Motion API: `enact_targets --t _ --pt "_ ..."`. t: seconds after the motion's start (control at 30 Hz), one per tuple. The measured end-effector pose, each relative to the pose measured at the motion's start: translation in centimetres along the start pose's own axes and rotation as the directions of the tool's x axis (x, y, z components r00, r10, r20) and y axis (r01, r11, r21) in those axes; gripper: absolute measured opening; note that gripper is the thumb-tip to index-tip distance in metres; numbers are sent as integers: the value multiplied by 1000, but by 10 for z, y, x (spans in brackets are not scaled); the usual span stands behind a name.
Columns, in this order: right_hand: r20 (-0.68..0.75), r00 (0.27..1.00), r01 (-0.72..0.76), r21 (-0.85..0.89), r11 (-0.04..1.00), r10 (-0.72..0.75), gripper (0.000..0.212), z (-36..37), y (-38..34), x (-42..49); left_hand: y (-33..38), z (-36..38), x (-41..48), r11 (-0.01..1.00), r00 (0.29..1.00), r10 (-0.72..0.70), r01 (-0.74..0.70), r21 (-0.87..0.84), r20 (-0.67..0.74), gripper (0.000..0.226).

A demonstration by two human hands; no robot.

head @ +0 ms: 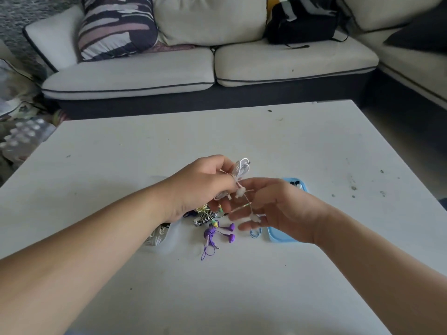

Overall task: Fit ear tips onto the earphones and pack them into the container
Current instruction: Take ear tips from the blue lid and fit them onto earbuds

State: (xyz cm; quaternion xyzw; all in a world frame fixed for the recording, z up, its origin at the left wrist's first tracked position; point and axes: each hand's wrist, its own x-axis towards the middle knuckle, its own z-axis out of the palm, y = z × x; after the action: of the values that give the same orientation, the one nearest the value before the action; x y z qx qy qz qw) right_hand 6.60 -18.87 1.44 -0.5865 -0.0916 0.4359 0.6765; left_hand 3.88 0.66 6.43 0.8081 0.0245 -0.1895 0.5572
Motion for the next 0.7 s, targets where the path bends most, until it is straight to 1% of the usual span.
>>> enact_targets --t 0.03,0.1,0.2,0.3,0.37,0.47,0.53,0.6,0.63,0.7 --pt "5 1000 -15 3 1000 15 39 0 -1 -1 1 0 -1 1000 1000 -3 3 -18 3 12" --pt "-46 999 -24 35 999 25 29 1 -2 -3 -2 0 0 999 1000 -12 12 -36 6 14" --pt "-131 991 17 133 991 0 27 -1 -3 -3 -4 3 0 1000 1000 -9 9 10 -6 15" --pt "-133 991 34 181 983 -10 20 -3 -5 -6 -4 6 0 998 1000 8 -7 65 -25 13" --pt "-172 985 42 159 986 -14 27 -2 -4 -6 -4 7 0 992 999 20 -16 122 -26 11" --pt "-252 964 107 91 990 -81 38 -2 1 -5 -6 12 1 974 999 36 -34 224 -4 13" --pt "-300 947 137 65 988 -112 41 -2 3 -4 -8 14 2 952 998 59 -45 304 -36 14" --pt "-324 939 141 65 988 -113 37 -1 3 -4 -11 15 3 909 985 144 -92 407 -98 13" --pt "-328 939 134 73 988 -103 36 -1 2 -4 -13 16 4 878 970 209 -130 460 -124 17" --pt "-321 944 108 82 991 -77 43 1 1 -4 -16 16 8 799 925 363 -245 549 -116 23"
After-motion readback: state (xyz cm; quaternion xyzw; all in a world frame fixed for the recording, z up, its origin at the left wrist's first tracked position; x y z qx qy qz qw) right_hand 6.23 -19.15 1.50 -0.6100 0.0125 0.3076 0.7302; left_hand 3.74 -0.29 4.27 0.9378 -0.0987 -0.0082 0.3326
